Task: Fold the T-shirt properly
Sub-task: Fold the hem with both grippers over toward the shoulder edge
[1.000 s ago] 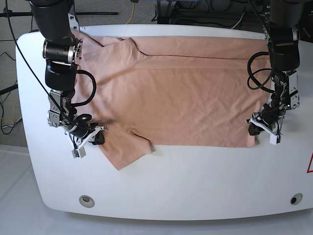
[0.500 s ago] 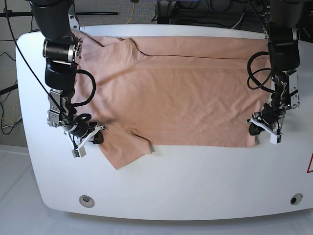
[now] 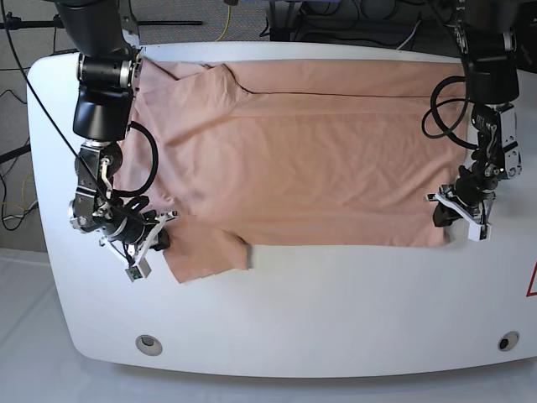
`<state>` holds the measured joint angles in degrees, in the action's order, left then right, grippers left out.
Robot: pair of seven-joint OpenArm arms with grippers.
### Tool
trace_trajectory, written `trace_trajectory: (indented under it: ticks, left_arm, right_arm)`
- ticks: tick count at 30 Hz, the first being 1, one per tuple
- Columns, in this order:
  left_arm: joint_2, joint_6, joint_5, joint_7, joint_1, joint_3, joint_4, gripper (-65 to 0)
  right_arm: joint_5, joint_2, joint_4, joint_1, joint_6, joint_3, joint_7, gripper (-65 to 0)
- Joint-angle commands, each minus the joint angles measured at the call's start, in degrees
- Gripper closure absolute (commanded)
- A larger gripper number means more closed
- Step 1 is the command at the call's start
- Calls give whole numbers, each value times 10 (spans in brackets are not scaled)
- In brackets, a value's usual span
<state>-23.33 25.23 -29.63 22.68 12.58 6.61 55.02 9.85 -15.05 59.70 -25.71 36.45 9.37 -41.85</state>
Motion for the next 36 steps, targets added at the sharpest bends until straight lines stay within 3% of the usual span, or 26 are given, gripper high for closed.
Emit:
trace_trajectory:
  ticks: [1,20,36]
  left_arm:
    - [-16,-2,-9,-16,-15,0,42,0]
    - [-14,-3,-6,1,-89,23,145,0]
    - [-27,-8,-6,6,-106,49,175,0]
  right_arm:
    - [4,-3,94,2,4,2,-47,0]
    - [-3,5,306,118,12,4,-97,0]
    - [34,4,342,176,18,59,-133,0]
